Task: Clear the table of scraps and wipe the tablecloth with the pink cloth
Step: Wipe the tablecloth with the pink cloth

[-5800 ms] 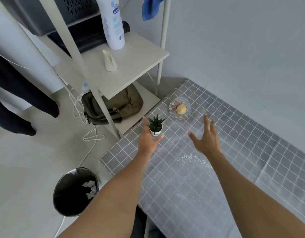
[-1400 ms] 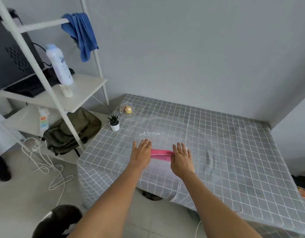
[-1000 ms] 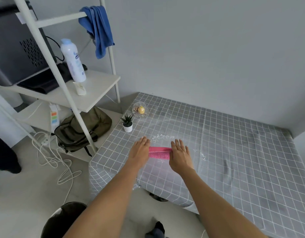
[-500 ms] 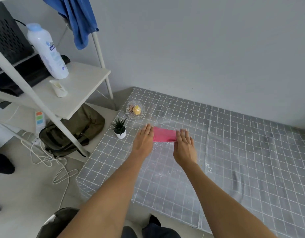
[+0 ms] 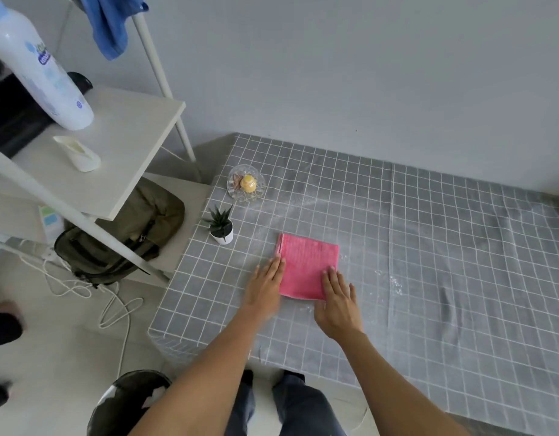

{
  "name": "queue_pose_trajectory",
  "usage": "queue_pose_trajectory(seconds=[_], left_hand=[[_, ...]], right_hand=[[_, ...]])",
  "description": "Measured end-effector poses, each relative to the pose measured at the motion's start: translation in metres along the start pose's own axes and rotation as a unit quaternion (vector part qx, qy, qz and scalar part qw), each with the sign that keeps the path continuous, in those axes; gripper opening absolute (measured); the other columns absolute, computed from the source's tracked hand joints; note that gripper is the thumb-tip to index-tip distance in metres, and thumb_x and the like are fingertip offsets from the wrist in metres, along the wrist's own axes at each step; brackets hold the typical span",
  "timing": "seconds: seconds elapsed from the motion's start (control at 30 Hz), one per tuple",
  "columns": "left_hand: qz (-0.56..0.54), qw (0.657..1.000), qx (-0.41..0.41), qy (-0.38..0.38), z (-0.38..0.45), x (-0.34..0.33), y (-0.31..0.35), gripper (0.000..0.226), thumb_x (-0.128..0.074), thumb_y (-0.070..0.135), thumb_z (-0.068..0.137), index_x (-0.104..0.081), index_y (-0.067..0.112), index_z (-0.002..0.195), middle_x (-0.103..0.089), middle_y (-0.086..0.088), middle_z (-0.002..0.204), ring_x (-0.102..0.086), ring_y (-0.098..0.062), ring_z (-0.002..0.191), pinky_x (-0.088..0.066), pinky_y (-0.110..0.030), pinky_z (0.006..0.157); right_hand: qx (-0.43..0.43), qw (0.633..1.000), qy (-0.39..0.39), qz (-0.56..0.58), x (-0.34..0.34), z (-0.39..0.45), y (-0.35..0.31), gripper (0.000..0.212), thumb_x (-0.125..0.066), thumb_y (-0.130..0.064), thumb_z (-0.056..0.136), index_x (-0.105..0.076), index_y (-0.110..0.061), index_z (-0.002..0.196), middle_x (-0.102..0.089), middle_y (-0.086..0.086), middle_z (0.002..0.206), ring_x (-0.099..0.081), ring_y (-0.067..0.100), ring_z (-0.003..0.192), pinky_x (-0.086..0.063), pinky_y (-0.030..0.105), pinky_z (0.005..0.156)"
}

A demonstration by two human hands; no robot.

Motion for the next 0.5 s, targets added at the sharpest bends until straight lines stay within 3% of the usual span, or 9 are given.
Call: queue_pose_trajectory(seconds=[0.07, 0.13, 0.3, 0.5], left_hand=[[-0.01, 1.0, -0.014, 0.004, -0.001, -0.001, -0.008, 0.074, -0.042, 0.024, 0.1, 0.011, 0.013, 0.15, 0.015, -0.002, 0.158, 0.009, -0.018, 0.147, 0.005, -0.037, 0.119], [-0.021, 0.999, -0.021, 0.011, -0.004, 0.001, -0.017, 0.071, -0.037, 0.029, 0.101, 0.013, 0.015, 0.149, 0.017, -0.001, 0.157, 0.009, -0.017, 0.147, 0.005, -0.038, 0.12], [-0.035, 0.999, -0.018, 0.036, -0.006, 0.013, -0.05, 0.064, -0.028, 0.021, 0.102, 0.021, 0.017, 0.142, 0.022, -0.001, 0.155, 0.015, -0.015, 0.145, 0.002, -0.039, 0.121], [-0.035, 0.997, -0.004, 0.073, 0.012, 0.011, -0.09, 0.054, -0.014, 0.029, 0.103, 0.012, 0.016, 0.148, 0.015, -0.001, 0.157, 0.014, -0.014, 0.145, -0.004, -0.038, 0.121]], right_hand=[[-0.002, 1.0, 0.011, 0.019, 0.003, 0.0, -0.003, 0.089, -0.003, -0.047, 0.07, -0.005, -0.013, 0.153, 0.005, 0.005, 0.16, 0.006, 0.021, 0.147, 0.014, 0.036, 0.113], [-0.014, 0.998, 0.033, 0.053, 0.008, 0.005, -0.007, 0.092, -0.002, -0.046, 0.066, -0.008, -0.014, 0.153, 0.002, 0.005, 0.16, 0.006, 0.021, 0.148, 0.014, 0.036, 0.114], [-0.047, 0.992, 0.072, 0.092, 0.017, 0.032, -0.034, 0.087, 0.0, -0.062, 0.078, -0.008, -0.019, 0.153, 0.005, 0.005, 0.16, 0.011, 0.019, 0.147, 0.01, 0.039, 0.117], [-0.092, 0.993, 0.068, 0.017, -0.001, 0.072, -0.064, 0.085, 0.001, -0.074, 0.08, 0.012, -0.027, 0.151, 0.019, 0.005, 0.158, 0.02, 0.021, 0.145, 0.013, 0.045, 0.116]])
Point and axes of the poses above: each hand's wrist, its own z-axis towards the middle knuckle, its own x-axis out of the back of the hand, y = z × x, the point moved 7 cm from there along z, towards the middle knuckle
